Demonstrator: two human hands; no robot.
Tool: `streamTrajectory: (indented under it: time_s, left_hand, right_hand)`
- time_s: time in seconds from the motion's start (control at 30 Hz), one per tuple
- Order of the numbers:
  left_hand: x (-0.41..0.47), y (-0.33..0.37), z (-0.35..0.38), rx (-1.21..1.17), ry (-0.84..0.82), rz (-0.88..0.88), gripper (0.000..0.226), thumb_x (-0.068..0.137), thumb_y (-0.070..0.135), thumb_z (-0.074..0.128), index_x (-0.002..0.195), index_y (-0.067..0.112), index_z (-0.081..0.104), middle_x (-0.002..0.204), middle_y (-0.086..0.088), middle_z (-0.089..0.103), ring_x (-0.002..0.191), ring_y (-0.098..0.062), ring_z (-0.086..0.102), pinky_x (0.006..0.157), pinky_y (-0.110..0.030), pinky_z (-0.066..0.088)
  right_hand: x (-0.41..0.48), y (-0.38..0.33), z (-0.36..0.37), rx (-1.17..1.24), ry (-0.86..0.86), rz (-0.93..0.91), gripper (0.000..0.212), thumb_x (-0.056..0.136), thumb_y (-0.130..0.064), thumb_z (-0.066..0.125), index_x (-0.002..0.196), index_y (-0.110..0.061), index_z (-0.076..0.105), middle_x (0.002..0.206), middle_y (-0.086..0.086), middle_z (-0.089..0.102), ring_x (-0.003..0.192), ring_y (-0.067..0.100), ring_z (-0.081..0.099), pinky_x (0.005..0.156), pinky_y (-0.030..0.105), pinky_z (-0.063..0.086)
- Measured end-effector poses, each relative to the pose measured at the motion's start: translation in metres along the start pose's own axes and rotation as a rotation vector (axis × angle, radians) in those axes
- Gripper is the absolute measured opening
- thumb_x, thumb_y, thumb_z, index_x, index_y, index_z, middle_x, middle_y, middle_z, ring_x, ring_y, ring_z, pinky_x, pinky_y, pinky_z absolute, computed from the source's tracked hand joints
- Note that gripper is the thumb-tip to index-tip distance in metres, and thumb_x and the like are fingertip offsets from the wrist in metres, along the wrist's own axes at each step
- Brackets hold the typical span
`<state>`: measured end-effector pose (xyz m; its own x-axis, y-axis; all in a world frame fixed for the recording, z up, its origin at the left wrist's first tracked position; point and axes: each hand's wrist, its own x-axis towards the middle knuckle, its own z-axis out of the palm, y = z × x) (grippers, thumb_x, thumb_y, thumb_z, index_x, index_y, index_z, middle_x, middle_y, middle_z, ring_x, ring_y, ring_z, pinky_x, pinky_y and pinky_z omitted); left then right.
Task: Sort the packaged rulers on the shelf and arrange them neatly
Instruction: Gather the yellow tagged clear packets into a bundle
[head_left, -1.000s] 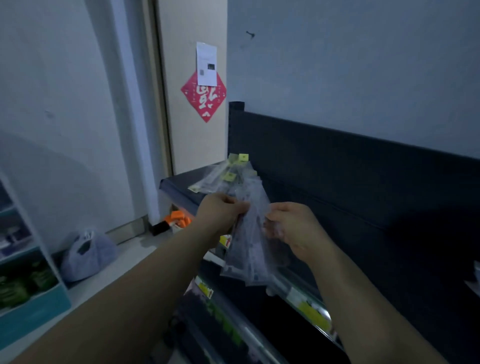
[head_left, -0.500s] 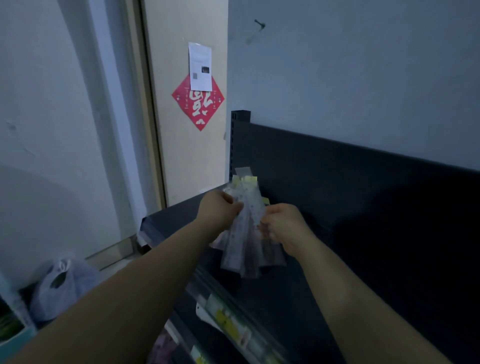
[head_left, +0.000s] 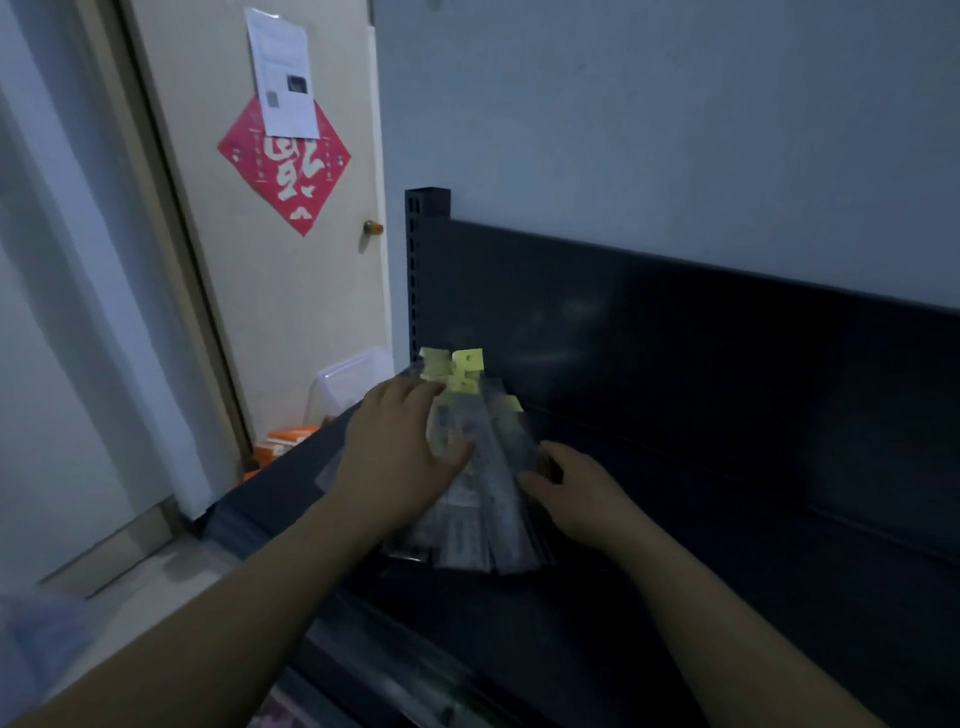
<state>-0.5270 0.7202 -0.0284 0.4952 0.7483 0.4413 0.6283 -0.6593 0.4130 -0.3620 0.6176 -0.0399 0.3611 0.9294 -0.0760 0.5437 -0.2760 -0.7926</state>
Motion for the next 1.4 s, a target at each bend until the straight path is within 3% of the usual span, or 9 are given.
streamTrajectory:
  time_s: [0.1, 0.17, 0.33, 0.53, 0.8, 1.03, 1.23, 1.33, 1.4]
  left_hand:
    - [-0.015, -0.015, 0.001, 0.017, -0.333, -0.156, 0.114, 0.054, 0.092, 0.040, 0.149, 0.034, 0.013, 0.158, -0.004, 0.015, 0.144, -0.029, 0.019, 0.114, -0.050, 0.025]
    - [-0.018, -0.024, 0.007, 0.015, -0.483, -0.169, 0.117, 0.058, 0.090, 0.048, 0.150, 0.034, 0.001, 0.160, -0.007, 0.003, 0.146, -0.031, 0.012, 0.115, -0.052, 0.020]
    - [-0.013, -0.045, 0.015, -0.079, -0.528, -0.034, 0.113, 0.067, 0.080, 0.055, 0.152, 0.031, -0.003, 0.161, -0.007, -0.002, 0.148, -0.028, 0.007, 0.117, -0.044, 0.019]
    - [0.005, -0.070, 0.003, -0.195, -0.578, 0.041, 0.105, 0.073, 0.069, 0.062, 0.152, 0.033, 0.004, 0.160, 0.000, -0.003, 0.147, -0.025, 0.013, 0.115, -0.042, 0.022]
    - [0.001, -0.081, -0.015, -0.209, -0.366, 0.086, 0.084, 0.074, 0.072, 0.057, 0.146, 0.036, 0.031, 0.158, 0.000, 0.016, 0.143, -0.024, 0.024, 0.111, -0.043, 0.031]
    - [-0.016, -0.063, -0.020, -0.251, -0.278, 0.144, 0.050, 0.078, 0.058, 0.066, 0.119, 0.030, 0.062, 0.144, 0.003, 0.041, 0.134, -0.017, 0.035, 0.110, -0.037, 0.032]
    - [-0.025, -0.056, -0.015, -0.271, -0.271, 0.118, 0.044, 0.084, 0.047, 0.066, 0.119, 0.021, 0.065, 0.141, 0.002, 0.046, 0.132, -0.014, 0.036, 0.109, -0.030, 0.027]
    - [-0.027, -0.055, -0.015, -0.293, -0.256, 0.125, 0.039, 0.085, 0.045, 0.065, 0.116, 0.021, 0.066, 0.136, 0.005, 0.049, 0.129, -0.013, 0.040, 0.105, -0.027, 0.029]
    - [-0.027, -0.055, -0.013, -0.315, -0.224, 0.133, 0.032, 0.085, 0.041, 0.067, 0.110, 0.021, 0.068, 0.129, 0.007, 0.054, 0.123, -0.013, 0.046, 0.099, -0.023, 0.032]
  right_hand:
    - [-0.006, -0.005, 0.007, 0.042, 0.002, 0.055, 0.013, 0.097, -0.032, 0.050, 0.109, -0.035, 0.048, 0.099, -0.022, 0.056, 0.084, -0.010, 0.051, 0.067, 0.008, 0.041]
    - [-0.008, -0.009, 0.016, 0.060, 0.015, 0.081, 0.022, 0.096, -0.030, 0.053, 0.117, -0.034, 0.049, 0.100, -0.025, 0.054, 0.087, -0.010, 0.052, 0.067, 0.007, 0.043]
    - [-0.013, -0.021, 0.042, -0.044, 0.113, 0.156, 0.066, 0.088, -0.047, 0.057, 0.144, -0.020, 0.035, 0.140, -0.003, 0.046, 0.121, 0.013, 0.049, 0.101, 0.032, 0.044]
    - [-0.019, -0.034, 0.051, 0.058, 0.162, 0.188, 0.062, 0.093, -0.039, 0.056, 0.147, -0.019, 0.034, 0.147, -0.004, 0.040, 0.130, 0.013, 0.042, 0.099, 0.022, 0.035]
    - [-0.028, -0.025, 0.046, 0.120, 0.324, 0.197, 0.044, 0.087, -0.041, 0.064, 0.126, -0.022, 0.058, 0.126, -0.006, 0.058, 0.110, 0.009, 0.056, 0.091, 0.028, 0.049]
    - [-0.030, -0.040, 0.061, -0.076, 0.275, 0.169, 0.047, 0.069, -0.044, 0.080, 0.077, -0.006, 0.054, 0.090, 0.001, 0.050, 0.067, 0.010, 0.048, 0.056, 0.019, 0.039]
    - [-0.029, -0.021, 0.059, 0.211, 0.360, 0.201, 0.029, 0.087, -0.023, 0.066, 0.086, 0.006, 0.069, 0.139, -0.003, 0.046, 0.120, 0.008, 0.047, 0.091, 0.025, 0.037]
    - [-0.028, -0.013, 0.057, 0.541, 0.481, 0.259, 0.026, 0.093, -0.013, 0.057, 0.111, 0.002, 0.067, 0.130, 0.002, 0.057, 0.105, 0.013, 0.058, 0.081, 0.026, 0.048]
    - [-0.029, -0.013, 0.055, 0.739, 0.543, 0.288, 0.022, 0.094, -0.011, 0.056, 0.107, 0.003, 0.067, 0.105, 0.012, 0.070, 0.086, 0.020, 0.065, 0.074, 0.032, 0.053]
